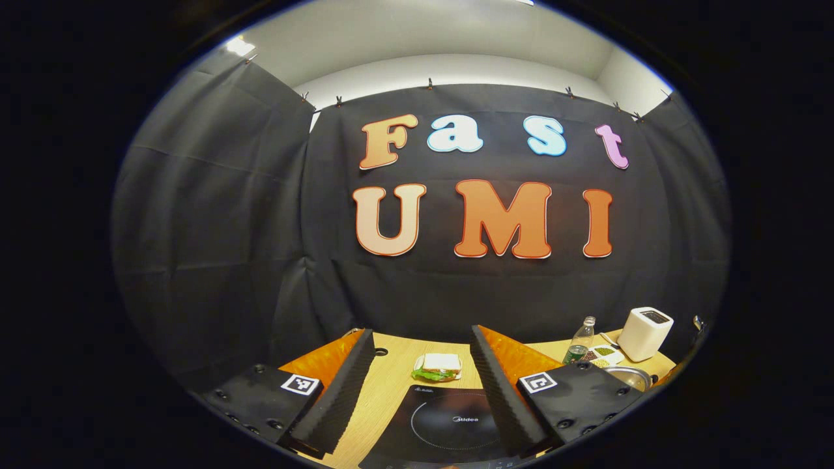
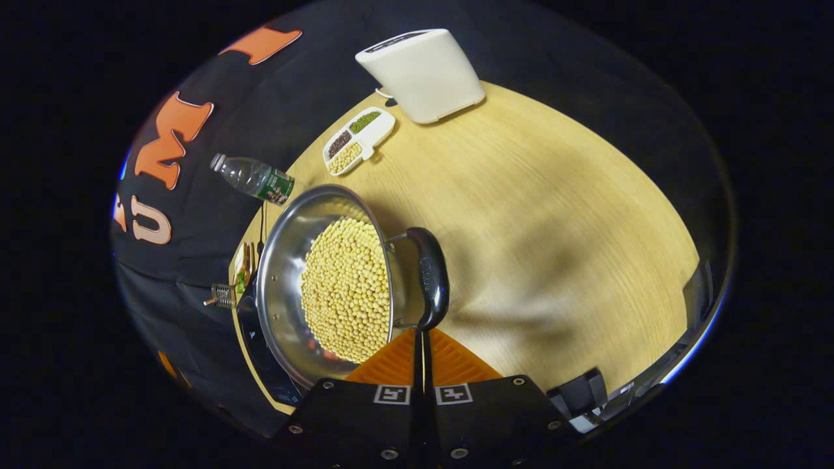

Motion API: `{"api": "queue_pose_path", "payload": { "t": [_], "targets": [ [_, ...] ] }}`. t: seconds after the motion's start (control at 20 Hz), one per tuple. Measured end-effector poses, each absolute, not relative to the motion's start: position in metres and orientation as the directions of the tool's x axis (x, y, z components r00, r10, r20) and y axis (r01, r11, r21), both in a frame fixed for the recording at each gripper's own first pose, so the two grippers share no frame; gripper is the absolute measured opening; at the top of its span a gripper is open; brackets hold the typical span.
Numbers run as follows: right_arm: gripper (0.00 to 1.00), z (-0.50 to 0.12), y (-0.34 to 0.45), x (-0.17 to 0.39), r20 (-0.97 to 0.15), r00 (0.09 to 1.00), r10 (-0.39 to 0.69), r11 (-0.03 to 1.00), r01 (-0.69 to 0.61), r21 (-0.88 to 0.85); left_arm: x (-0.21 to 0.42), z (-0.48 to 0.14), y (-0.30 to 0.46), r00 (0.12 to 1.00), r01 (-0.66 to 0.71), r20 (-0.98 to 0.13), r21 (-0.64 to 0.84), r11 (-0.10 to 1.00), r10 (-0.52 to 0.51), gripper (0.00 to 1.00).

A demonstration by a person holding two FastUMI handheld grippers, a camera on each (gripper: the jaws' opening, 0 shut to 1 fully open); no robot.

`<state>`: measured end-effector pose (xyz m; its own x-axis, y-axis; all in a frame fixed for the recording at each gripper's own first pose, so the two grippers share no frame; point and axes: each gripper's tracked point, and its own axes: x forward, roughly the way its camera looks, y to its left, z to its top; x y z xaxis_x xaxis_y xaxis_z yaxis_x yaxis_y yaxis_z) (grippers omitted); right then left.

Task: First push the handle of the pot to place it horizontally, then grasp the pot with both hands and set it on the induction cooktop.

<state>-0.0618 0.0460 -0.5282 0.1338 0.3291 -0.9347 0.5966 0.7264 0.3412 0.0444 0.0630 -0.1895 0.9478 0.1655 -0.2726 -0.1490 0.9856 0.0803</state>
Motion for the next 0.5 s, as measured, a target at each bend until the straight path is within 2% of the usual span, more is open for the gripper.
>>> {"api": "queue_pose_path", "payload": {
  "t": [0.5],
  "targets": [
    [0.00, -0.552, 0.026, -0.028, -0.957, 0.123, 0.262, 0.764, 0.580, 0.283, 0.051, -0.226, 0.035, 0.923, -0.057, -0.377, 0.069, 0.996, 0.079, 0.97]
  ]
}}
